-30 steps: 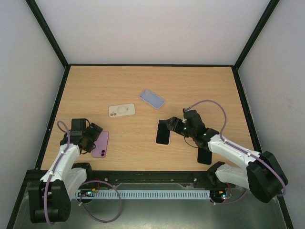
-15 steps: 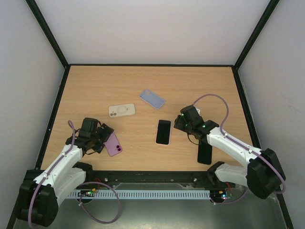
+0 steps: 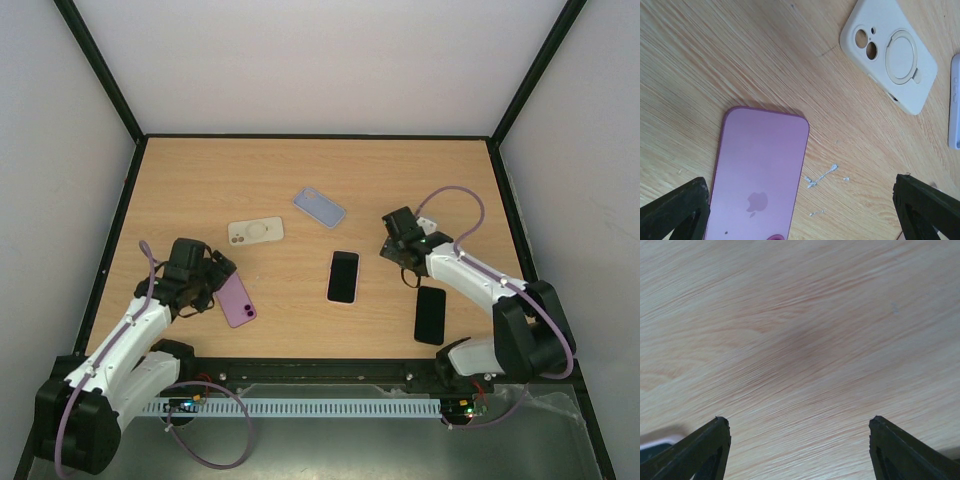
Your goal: Put the phone into the phone case
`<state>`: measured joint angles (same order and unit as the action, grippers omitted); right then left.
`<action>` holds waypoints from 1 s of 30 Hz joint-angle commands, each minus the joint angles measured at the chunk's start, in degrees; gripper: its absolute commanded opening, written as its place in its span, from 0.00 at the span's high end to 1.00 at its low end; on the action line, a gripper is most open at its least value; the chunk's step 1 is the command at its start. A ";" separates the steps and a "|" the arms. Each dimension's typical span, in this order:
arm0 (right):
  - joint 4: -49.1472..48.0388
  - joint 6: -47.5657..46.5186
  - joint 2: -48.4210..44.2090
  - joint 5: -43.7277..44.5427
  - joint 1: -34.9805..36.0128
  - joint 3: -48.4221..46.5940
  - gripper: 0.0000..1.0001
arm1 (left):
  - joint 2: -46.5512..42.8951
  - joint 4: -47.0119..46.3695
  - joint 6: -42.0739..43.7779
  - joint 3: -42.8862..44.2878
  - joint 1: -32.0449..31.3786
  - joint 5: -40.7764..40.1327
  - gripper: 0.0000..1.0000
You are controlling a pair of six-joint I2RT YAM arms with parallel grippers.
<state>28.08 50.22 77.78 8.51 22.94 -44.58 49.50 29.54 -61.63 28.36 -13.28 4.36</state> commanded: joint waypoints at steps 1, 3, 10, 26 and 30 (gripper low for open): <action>5.94 3.62 -1.90 -1.18 -5.38 2.53 0.14 | -0.77 3.65 3.33 1.58 -0.25 -3.03 0.01; 6.95 5.62 -4.30 -1.27 -6.89 4.35 0.07 | -1.83 3.23 3.21 0.77 -0.26 -3.45 0.01; 10.00 11.57 -13.85 -0.10 -11.44 11.05 0.02 | -3.64 0.60 3.81 -1.21 -0.26 -0.56 0.01; 6.99 15.77 -22.64 -9.74 -12.13 22.98 0.02 | -3.43 -1.35 6.82 -2.41 -0.08 2.59 0.01; 3.74 14.94 -24.00 -17.55 -12.17 25.96 0.02 | -3.29 -1.97 6.23 -2.59 -0.08 3.17 0.01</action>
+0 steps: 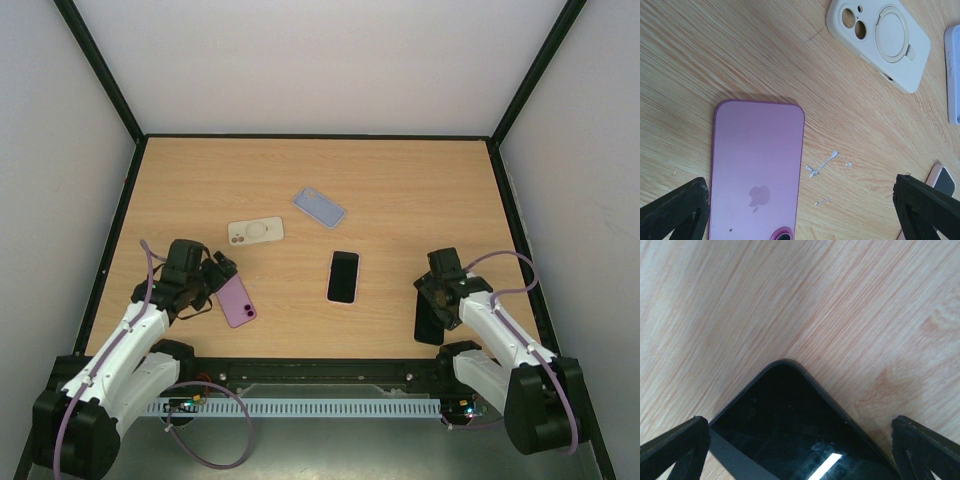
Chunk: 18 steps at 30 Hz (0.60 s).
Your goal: Put the phone into the phone case
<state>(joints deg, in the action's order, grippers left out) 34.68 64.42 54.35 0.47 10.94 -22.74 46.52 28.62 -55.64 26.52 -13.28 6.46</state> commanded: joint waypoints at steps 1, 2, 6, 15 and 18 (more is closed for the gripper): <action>-3.03 0.86 -0.82 -10.76 -0.18 4.59 0.03 | -0.17 -1.15 0.11 -0.69 -0.08 1.22 0.01; -3.03 0.95 -1.16 -11.72 -0.14 4.85 0.02 | 0.01 -1.27 -0.01 -0.56 -0.06 1.31 0.01; -4.08 0.66 -3.05 -15.13 -0.11 5.55 0.02 | 0.29 -1.87 -0.30 -0.58 -0.08 1.47 0.01; 6.57 2.48 -3.71 -7.04 -0.04 3.27 0.02 | 1.39 -3.20 -1.31 -1.23 -0.02 2.29 0.01; 9.63 4.34 -5.01 -3.26 -0.05 2.07 0.02 | 1.01 -3.07 -1.36 -1.14 -0.08 2.22 0.01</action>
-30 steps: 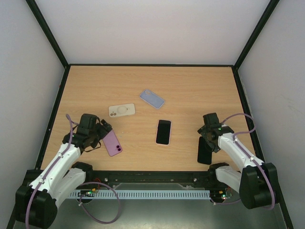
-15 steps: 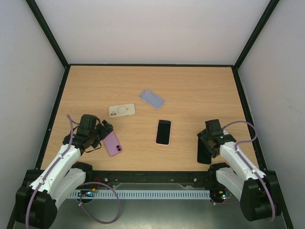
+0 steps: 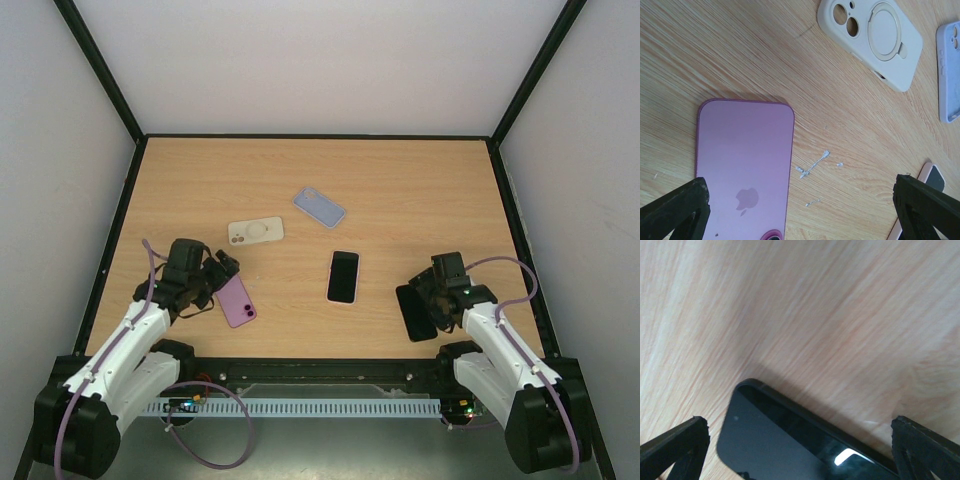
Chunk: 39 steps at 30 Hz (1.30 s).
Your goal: Put the phone into the phone case
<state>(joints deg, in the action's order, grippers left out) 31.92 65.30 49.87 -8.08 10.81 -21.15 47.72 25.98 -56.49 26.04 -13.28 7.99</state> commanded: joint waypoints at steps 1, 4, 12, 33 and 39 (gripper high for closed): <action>12.72 4.11 -1.25 5.23 0.09 0.56 0.02 | -0.36 -0.28 -0.40 -0.60 -0.06 0.67 0.01; 13.31 4.39 -2.45 3.37 0.09 1.21 0.02 | -0.81 0.14 -0.21 -0.32 -0.08 0.32 0.01; 18.90 1.78 -4.38 -2.62 0.02 0.40 0.01 | -0.55 0.04 -0.06 0.10 -0.08 0.27 0.01; 7.21 -3.80 1.73 -4.10 11.36 0.11 0.07 | -2.38 0.37 -0.49 0.51 -0.08 0.99 0.01; 6.64 -5.00 8.48 5.34 16.16 -2.06 0.04 | -1.85 0.20 0.53 1.50 -0.03 0.82 0.01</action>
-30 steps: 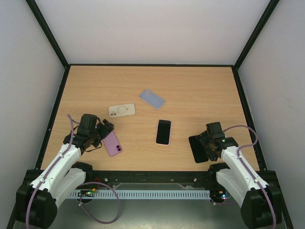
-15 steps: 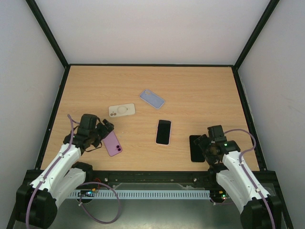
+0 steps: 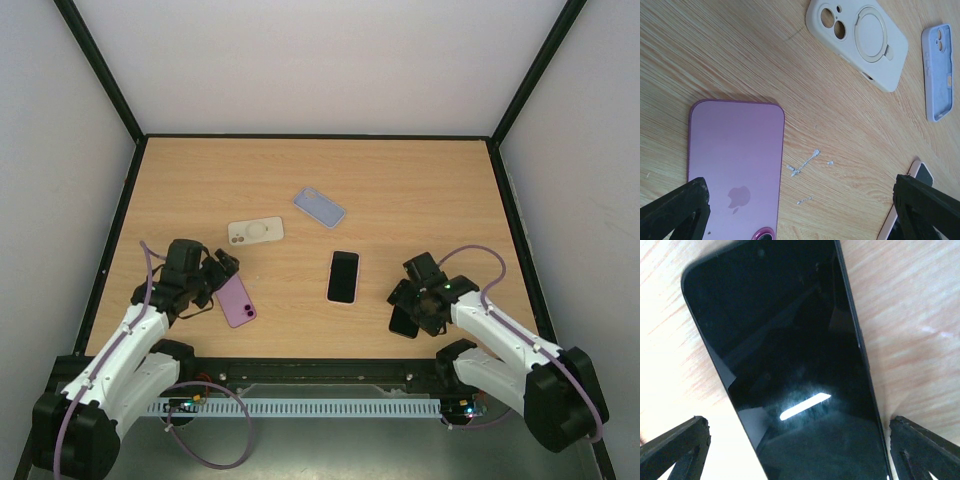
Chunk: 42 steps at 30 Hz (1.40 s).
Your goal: Put the phone into the phone case
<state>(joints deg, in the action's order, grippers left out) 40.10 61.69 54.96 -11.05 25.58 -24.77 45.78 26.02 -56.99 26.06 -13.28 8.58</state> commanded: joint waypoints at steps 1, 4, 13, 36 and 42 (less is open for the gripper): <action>-2.42 -1.17 4.07 8.27 1.82 1.87 0.04 | 0.16 -0.17 1.17 1.52 -0.05 0.41 0.01; -4.03 -0.10 6.32 10.15 3.27 1.77 0.06 | 0.34 -0.24 1.84 2.13 -0.08 0.74 0.01; -5.66 -1.05 14.27 16.70 6.84 -1.69 0.14 | 0.57 -5.21 3.15 3.91 -0.94 1.27 0.09; -17.61 -5.74 15.12 17.27 8.87 -1.93 0.32 | 48.92 -24.52 -13.54 31.99 -18.26 -10.05 0.46; -17.71 -6.47 13.94 16.71 8.87 -1.93 0.32 | 59.96 -26.01 -17.12 39.20 -18.76 -8.28 0.48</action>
<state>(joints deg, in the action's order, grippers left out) 23.94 55.70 69.52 7.14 34.26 -27.66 100.97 1.61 -70.74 61.49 -31.40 0.12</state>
